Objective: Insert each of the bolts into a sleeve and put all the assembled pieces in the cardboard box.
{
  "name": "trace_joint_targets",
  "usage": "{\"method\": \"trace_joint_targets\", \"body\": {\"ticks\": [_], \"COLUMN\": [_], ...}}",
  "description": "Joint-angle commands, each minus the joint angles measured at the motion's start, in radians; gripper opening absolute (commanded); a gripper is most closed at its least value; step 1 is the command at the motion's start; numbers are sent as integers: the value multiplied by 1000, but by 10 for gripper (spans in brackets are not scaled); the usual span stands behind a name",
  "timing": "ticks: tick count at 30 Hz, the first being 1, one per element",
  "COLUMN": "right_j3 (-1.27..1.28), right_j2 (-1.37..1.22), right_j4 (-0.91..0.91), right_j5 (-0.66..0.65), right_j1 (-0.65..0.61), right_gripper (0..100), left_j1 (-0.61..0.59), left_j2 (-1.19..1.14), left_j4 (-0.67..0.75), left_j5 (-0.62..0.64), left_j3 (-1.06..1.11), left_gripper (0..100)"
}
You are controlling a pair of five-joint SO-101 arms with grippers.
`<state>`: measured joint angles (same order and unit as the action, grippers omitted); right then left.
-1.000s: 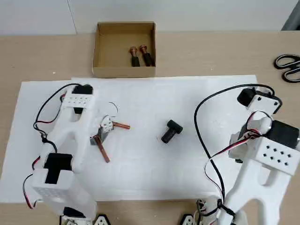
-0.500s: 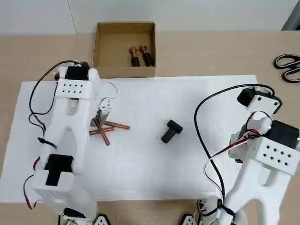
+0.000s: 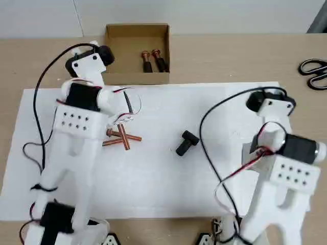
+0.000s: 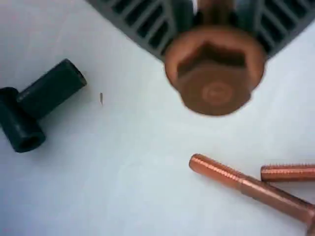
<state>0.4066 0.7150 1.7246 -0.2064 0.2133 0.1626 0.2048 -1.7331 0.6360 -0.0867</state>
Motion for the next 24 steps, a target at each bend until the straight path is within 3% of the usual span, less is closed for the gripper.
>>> {"method": "trace_joint_targets", "body": {"ticks": [1, 16, 24], "right_j3": [-77, -81, -49], "right_j2": [88, 242, 320], "right_j4": [7, -10, -84], "right_j5": [63, 339, 359], "right_j1": [-97, -409, -550], "right_gripper": [3, 3, 3], "left_j1": [-25, -38, -38], "left_j2": [140, 448, 546], "left_j4": [-9, 41, 160], "left_j5": [-43, -120, -115], "left_j3": [-48, -41, 31], "left_gripper": [6, 6, 6]}}
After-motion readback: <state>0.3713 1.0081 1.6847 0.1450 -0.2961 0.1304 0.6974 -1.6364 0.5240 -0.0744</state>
